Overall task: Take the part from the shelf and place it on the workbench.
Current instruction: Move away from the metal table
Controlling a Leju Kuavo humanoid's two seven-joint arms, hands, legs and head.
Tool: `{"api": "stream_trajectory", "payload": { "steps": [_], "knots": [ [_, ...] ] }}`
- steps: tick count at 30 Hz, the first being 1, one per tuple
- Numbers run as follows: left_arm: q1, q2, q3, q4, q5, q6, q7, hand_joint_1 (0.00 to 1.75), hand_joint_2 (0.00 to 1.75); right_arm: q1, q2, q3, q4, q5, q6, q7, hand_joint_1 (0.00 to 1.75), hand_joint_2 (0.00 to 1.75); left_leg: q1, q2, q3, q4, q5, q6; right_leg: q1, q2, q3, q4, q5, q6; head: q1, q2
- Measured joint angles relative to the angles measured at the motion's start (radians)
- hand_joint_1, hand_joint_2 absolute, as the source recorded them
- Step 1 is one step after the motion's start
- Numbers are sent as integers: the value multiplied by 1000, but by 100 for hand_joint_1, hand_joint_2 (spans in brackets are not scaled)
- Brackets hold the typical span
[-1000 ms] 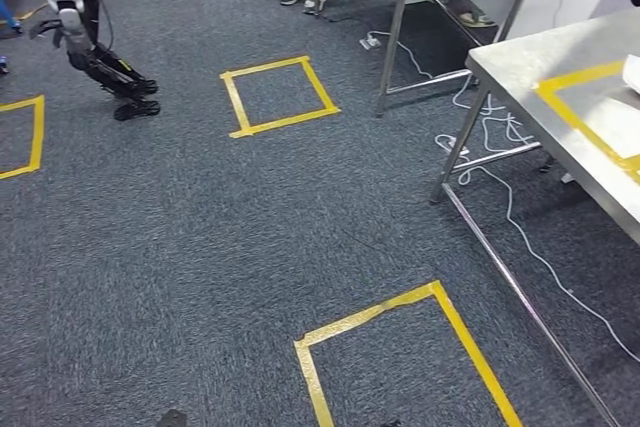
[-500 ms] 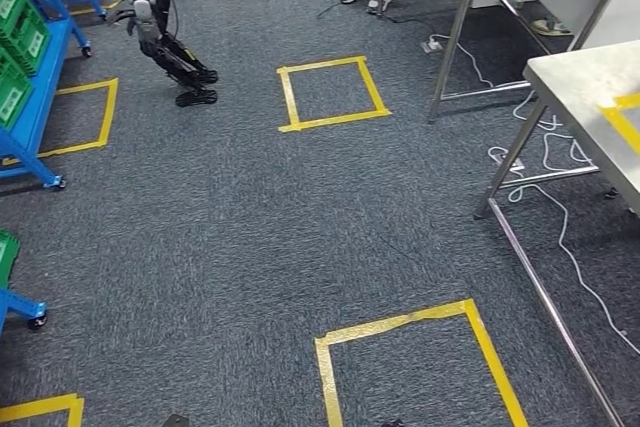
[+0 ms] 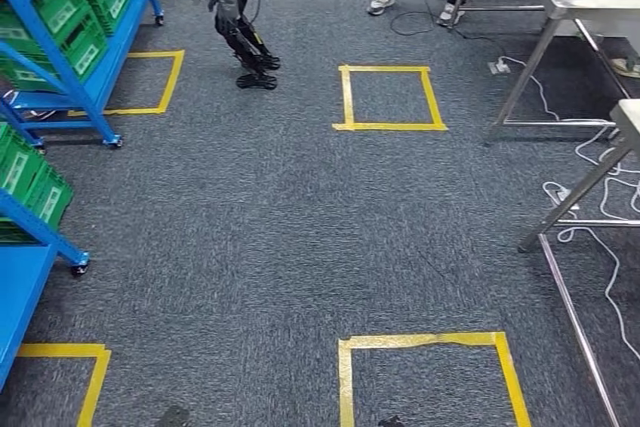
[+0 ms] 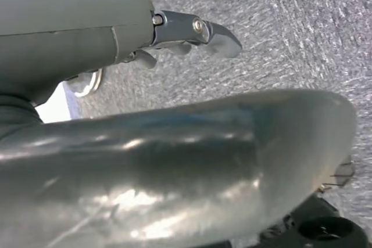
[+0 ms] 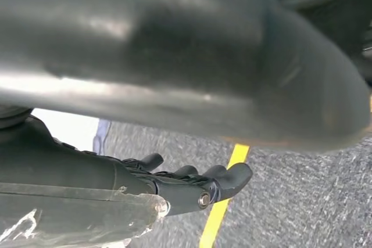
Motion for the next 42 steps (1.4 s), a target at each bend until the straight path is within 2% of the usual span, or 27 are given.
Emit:
{"api": "stream_trajectory", "payload": {
  "steps": [1,2,4,6,8,10,12,14,16,17,19,20,22,23,25,26,27,29,31,32,33,34,36,37,38,40,42],
  "knots": [
    [0,-1,0,0,-2,-1,0,0,0,1,0,0,0,0,0,0,0,0,0,-13,0,0,0,0,0,4,-21,38,-7,0,1,0],
    [1,-2,0,0,-4,-1,0,0,0,1,-1,0,0,-1,0,0,0,0,1,-26,0,0,1,0,-1,5,-25,39,5,0,1,0],
    [4,-3,0,0,-8,-1,0,0,0,0,-1,0,0,-1,0,0,0,0,3,-53,1,1,2,-4,-6,22,19,-62,73,0,1,0],
    [1,-5,0,0,-9,-2,0,0,0,-1,-1,0,0,0,0,0,0,0,2,-78,-2,6,2,-15,-15,68,77,-184,121,-2,1,0],
    [0,-4,0,0,-11,-2,1,0,0,-1,-1,0,0,1,0,0,0,0,4,-98,-9,6,6,-28,-17,91,96,-225,124,-11,0,0],
    [4,-3,0,0,-15,-3,3,0,0,-2,-1,0,0,1,0,1,0,0,8,-108,-14,2,10,-41,-14,72,97,-229,129,-26,0,0],
    [5,-4,0,0,-17,-4,3,0,0,-3,-1,0,0,2,0,0,0,0,6,-70,-32,34,-14,-49,-14,49,99,-235,134,-41,-6,0],
    [1,-6,0,0,-19,-4,3,0,0,-2,-2,0,0,2,0,0,0,0,3,-18,-83,141,-75,-54,-11,22,99,-238,135,-49,-13,0],
    [-2,-7,0,0,-20,-4,3,0,0,1,-3,-1,0,2,0,1,0,0,3,-3,-135,249,-117,-56,-7,-9,98,-238,133,-54,-14,0],
    [-2,-7,0,0,-21,-4,2,0,0,1,-3,-1,0,2,0,2,0,0,3,-1,-140,263,-112,-55,-6,-22,99,-238,132,-54,-15,0],
    [0,-6,0,0,-24,-2,-3,0,0,-1,-4,-1,0,2,0,2,0,0,1,13,-99,193,-59,-50,-5,-45,102,-238,129,-53,-15,0],
    [-1,-6,0,0,-25,0,-6,0,0,-1,-4,-1,0,2,0,3,0,0,-2,41,-64,131,-30,-45,-4,-55,104,-238,127,-51,-15,0],
    [-8,-6,0,0,-27,1,-11,0,0,-1,-4,-1,0,2,0,3,0,0,-12,90,-12,30,-1,-34,2,-76,108,-235,121,-42,-15,0],
    [-10,-6,0,0,-28,2,-13,0,0,-1,-4,-1,0,2,0,3,0,0,-15,100,-3,9,-1,-28,5,-88,110,-235,119,-37,-14,0],
    [-10,-6,0,0,-28,2,-14,0,0,-2,-4,-1,0,2,0,3,0,0,-15,77,-4,1,0,-17,6,-109,113,-237,115,-27,-12,0],
    [-8,-6,0,0,-28,2,-14,0,0,-4,-4,-1,0,2,0,3,0,0,-12,65,-3,-1,2,-13,5,-100,113,-231,108,-21,-12,0],
    [-7,-5,0,0,-28,2,-14,0,0,-4,-4,-1,0,2,0,3,0,0,-9,53,-2,-3,4,-8,3,-78,105,-209,92,-15,-10,0],
    [-8,-5,0,0,-28,2,-15,0,0,-2,-4,-1,0,2,0,3,0,0,-4,28,-2,-5,7,0,-2,-21,58,-104,38,-4,-5,0],
    [-11,-6,0,0,-28,2,-15,0,0,1,-4,-1,0,2,0,3,0,0,-4,-1,-3,-4,8,4,-4,1,-5,17,-6,1,-3,0],
    [-10,-6,0,0,-28,2,-15,0,0,2,-5,-1,0,2,0,3,0,0,-3,-15,-3,-4,8,3,-5,3,-21,41,-4,2,-2,0],
    [-8,-6,0,0,-28,2,-15,0,0,2,-5,-1,0,2,0,3,0,0,-3,-28,-2,-4,8,3,-5,6,-22,30,17,2,-2,0],
    [-6,-6,0,0,-28,2,-15,0,0,2,-5,-1,0,2,0,3,0,0,-2,-41,-2,-3,9,1,-7,11,-5,-16,51,2,-2,0],
    [-7,-6,0,0,-28,2,-16,0,0,0,-5,-1,0,2,0,3,0,0,-1,-67,-4,2,8,-9,-16,52,50,-145,115,2,-2,0],
    [-8,-6,0,0,-28,3,-17,0,0,0,-5,-1,0,2,0,3,0,0,-1,-78,-8,6,8,-15,-20,72,70,-190,130,0,-2,0],
    [-7,-5,0,0,-28,3,-17,0,0,0,-5,-1,0,1,0,3,0,0,-1,-88,-13,8,9,-22,-21,86,81,-213,133,-5,-2,0],
    [-2,-5,1,0,-28,4,-18,0,0,0,-5,-1,0,-1,0,3,0,0,3,-105,-19,6,13,-35,-17,77,83,-219,133,-20,-2,0],
    [6,-4,1,0,-28,4,-18,0,0,0,-6,-1,0,-4,0,4,0,0,3,-77,-29,22,-1,-46,-16,56,85,-224,137,-35,-7,0]
  ]
}}
